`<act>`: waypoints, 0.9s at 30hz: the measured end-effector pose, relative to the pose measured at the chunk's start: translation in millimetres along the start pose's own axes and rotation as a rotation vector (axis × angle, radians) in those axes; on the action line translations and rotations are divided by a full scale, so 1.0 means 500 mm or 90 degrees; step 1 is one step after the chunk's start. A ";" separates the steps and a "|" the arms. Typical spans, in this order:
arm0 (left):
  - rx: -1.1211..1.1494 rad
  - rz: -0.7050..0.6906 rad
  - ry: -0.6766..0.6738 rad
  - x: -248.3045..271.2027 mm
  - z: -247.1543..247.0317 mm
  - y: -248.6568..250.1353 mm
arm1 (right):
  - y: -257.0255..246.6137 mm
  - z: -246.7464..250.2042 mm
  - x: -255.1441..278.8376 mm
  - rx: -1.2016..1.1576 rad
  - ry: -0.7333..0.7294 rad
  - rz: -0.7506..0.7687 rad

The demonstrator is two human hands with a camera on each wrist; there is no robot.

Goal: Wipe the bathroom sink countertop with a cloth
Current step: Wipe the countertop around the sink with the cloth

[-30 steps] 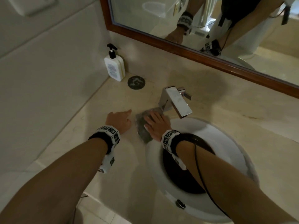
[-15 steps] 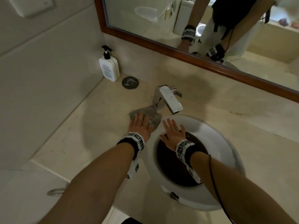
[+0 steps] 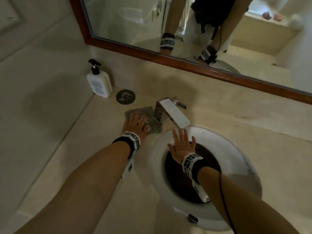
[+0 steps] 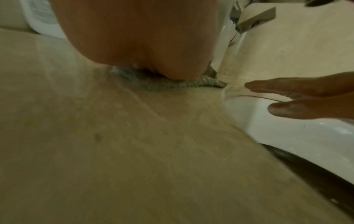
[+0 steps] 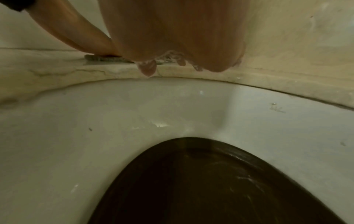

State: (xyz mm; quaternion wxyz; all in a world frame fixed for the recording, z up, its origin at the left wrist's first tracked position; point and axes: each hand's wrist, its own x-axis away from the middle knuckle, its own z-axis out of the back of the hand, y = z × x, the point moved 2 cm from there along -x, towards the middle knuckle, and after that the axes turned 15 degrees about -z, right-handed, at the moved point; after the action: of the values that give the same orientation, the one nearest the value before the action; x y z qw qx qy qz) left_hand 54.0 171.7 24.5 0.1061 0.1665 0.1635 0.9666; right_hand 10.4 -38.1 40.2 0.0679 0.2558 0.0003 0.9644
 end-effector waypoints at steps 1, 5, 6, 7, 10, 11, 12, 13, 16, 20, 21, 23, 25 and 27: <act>-0.009 -0.025 0.006 -0.012 0.011 -0.007 | 0.000 0.001 -0.005 -0.005 0.007 -0.018; -0.119 -0.120 0.033 -0.080 0.039 -0.023 | -0.003 0.005 -0.022 -0.025 0.021 -0.067; -0.124 -0.131 0.027 -0.104 0.044 -0.028 | -0.004 0.007 -0.025 -0.028 0.019 -0.076; -0.131 -0.142 0.019 -0.126 0.050 -0.031 | -0.005 0.009 -0.027 -0.029 0.018 -0.084; -0.125 -0.206 -0.020 -0.174 0.072 -0.037 | -0.004 0.006 -0.036 -0.037 0.036 -0.095; -0.114 -0.247 -0.022 -0.186 0.078 -0.039 | -0.003 0.003 -0.038 -0.041 0.044 -0.097; -0.117 -0.295 -0.022 -0.199 0.083 -0.040 | -0.002 0.000 -0.040 -0.044 0.051 -0.099; -0.137 -0.340 -0.028 -0.208 0.087 -0.041 | 0.000 -0.001 -0.042 -0.045 0.059 -0.101; -0.208 -0.400 -0.103 -0.237 0.097 -0.050 | 0.002 -0.003 -0.046 -0.039 0.074 -0.110; -0.169 -0.412 -0.114 -0.238 0.102 -0.051 | 0.001 -0.005 -0.048 -0.017 0.068 -0.119; -0.160 -0.416 -0.099 -0.235 0.099 -0.053 | 0.002 -0.004 -0.048 -0.012 0.066 -0.121; -0.152 -0.415 -0.079 -0.226 0.092 -0.066 | 0.003 -0.002 -0.049 -0.006 0.067 -0.126; -0.156 -0.418 -0.090 -0.214 0.086 -0.080 | 0.000 0.000 -0.046 -0.003 0.066 -0.129; -0.128 -0.398 -0.106 -0.203 0.081 -0.090 | -0.006 0.002 -0.041 0.000 0.060 -0.127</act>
State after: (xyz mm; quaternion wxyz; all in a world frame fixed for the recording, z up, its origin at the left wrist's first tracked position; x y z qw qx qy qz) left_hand 168.8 198.6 15.6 0.4263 0.1750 0.1011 0.8817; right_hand 28.8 -38.0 30.9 0.1637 0.2090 0.0291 0.9637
